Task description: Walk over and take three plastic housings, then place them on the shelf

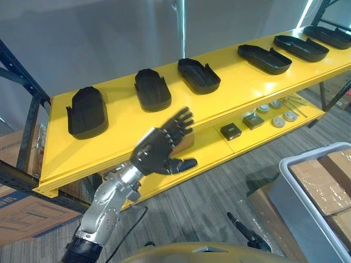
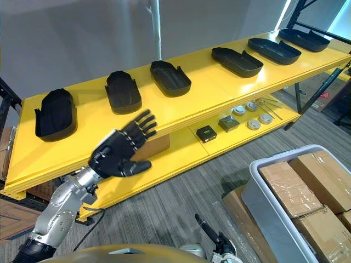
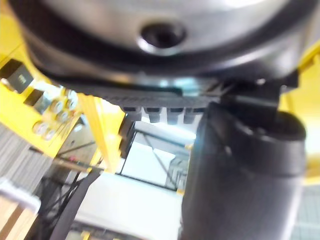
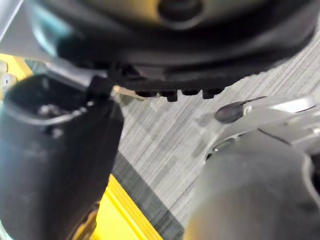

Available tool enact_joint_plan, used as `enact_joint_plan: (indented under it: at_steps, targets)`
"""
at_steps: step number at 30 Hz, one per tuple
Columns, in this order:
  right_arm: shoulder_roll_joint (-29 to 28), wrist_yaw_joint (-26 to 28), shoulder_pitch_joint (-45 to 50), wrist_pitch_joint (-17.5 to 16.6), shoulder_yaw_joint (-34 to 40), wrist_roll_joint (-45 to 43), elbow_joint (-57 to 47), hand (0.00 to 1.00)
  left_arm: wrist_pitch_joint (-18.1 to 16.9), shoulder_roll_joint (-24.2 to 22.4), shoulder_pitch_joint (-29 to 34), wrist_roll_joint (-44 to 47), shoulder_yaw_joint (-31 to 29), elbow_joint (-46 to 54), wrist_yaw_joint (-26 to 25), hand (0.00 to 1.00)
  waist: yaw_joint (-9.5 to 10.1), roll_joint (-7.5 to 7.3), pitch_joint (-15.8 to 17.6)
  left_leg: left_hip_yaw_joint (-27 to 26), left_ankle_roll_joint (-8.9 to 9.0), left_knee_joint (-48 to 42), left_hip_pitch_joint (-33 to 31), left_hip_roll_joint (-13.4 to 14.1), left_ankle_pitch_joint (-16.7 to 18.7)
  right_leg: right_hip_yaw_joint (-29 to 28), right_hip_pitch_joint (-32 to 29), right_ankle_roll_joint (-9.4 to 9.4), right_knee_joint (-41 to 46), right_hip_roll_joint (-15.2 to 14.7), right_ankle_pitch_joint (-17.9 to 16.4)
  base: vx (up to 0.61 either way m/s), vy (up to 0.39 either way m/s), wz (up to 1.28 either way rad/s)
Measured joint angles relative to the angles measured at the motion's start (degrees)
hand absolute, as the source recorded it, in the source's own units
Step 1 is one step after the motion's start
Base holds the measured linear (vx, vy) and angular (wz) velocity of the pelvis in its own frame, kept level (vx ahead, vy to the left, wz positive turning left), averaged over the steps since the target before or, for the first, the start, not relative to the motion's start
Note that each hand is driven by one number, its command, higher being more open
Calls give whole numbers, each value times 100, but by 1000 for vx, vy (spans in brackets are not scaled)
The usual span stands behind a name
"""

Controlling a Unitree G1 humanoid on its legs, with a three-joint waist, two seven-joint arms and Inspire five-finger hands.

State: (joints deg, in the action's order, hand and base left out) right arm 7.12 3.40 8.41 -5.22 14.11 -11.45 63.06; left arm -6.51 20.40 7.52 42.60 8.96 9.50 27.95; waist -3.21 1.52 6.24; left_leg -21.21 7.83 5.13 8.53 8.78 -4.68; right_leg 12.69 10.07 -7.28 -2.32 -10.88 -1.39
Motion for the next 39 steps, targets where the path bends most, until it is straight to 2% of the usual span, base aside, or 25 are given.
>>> enact_joint_plan:
  at_steps: [4, 6, 8, 9, 11, 12, 14, 18, 24, 27, 31, 35, 39]
  targets:
    - [-118, 2, 30, 3, -19, 47, 2, 100, -195, -288, 96, -51, -450, -6, -701, 100, 18, -114, 79, 116, -22, -1, -68, -10, -24, 117, 6, 24, 4, -5, -15, -14, -4, 14]
    - [-144, -7, -37, 3, -30, 43, 54, 100, -469, -552, 133, -489, -636, -5, -1390, 100, 65, -178, 167, 173, -50, -2, -313, -10, -91, 124, -236, -1, 102, -11, 0, -35, 5, 17]
    - [-145, -24, -154, 2, -38, -32, 97, 100, -632, -653, 115, -785, -703, -3, -1861, 100, 85, -197, 355, 232, -71, -7, -448, -15, -144, 134, -365, -20, 162, -13, 15, -49, 11, 16]
    - [-133, -40, -253, 4, -34, -86, 144, 100, -739, -736, 107, -983, -732, -2, -2279, 100, 122, -203, 558, 259, -91, -21, -566, -15, -178, 133, -497, -34, 234, -16, 25, -58, 16, 13]
    - [-121, -60, -303, 5, -33, -142, 144, 100, -791, -813, 103, -1083, -762, -2, -2604, 100, 152, -193, 719, 285, -114, -25, -682, -16, -216, 133, -626, -39, 295, -19, 30, -47, 20, 8]
    - [-113, -76, -375, 6, -31, -202, 142, 100, -888, -866, 83, -1344, -763, 2, -2991, 100, 150, -188, 883, 301, -128, -30, -765, -17, -248, 125, -721, -45, 363, -25, 33, -16, 17, 5]
    - [-102, -114, -467, 5, -10, -251, 141, 100, -965, -893, -28, -1625, -753, 3, -3384, 100, 150, -170, 1081, 311, -148, -32, -843, -17, -286, 103, -824, -48, 453, -30, 35, -8, 11, 2]
    - [-85, -153, -540, -23, 2, -324, 130, 100, -1125, -926, -299, -2029, -763, 181, -4202, 100, 145, -93, 1294, 317, -166, -34, -918, -19, -304, 72, -932, -48, 537, -35, 33, 0, 0, 0]
    - [-57, -153, -599, -79, 123, -353, 122, 100, -1393, -930, -301, -2570, -956, 737, -4982, 100, 158, 36, 1522, 325, -158, -236, -927, -6, -207, -38, -966, -64, 752, -69, -98, 0, 0, 0]
    - [-20, -148, -602, -146, 156, -352, 113, 100, -1397, -939, -301, -2782, -1046, 765, -5402, 100, 156, 121, 1577, 334, -157, -309, -932, -3, -166, -43, -977, -68, 839, -88, -152, 0, 0, 0]
    - [-23, -143, -611, -145, 165, -351, 115, 100, -1335, -940, -292, -3175, -1129, 768, -5924, 100, 160, 126, 1582, 331, -157, -314, -946, -5, -166, -47, -997, -68, 847, -92, -154, 0, 0, 0]
    - [-22, -134, -612, -143, 171, -350, 115, 100, -1273, -941, -292, -3198, -1268, 768, -6161, 100, 163, 133, 1585, 330, -156, -324, -945, -3, -165, -48, -999, -72, 860, -93, -156, 0, 0, 0]
    - [-14, -134, -642, -136, 218, -350, 109, 100, -1080, -941, -281, -3196, -1389, 766, -6148, 100, 169, 160, 1640, 328, -152, -369, -947, -1, -139, -55, -1006, -71, 899, -103, -170, 0, 0, 0]
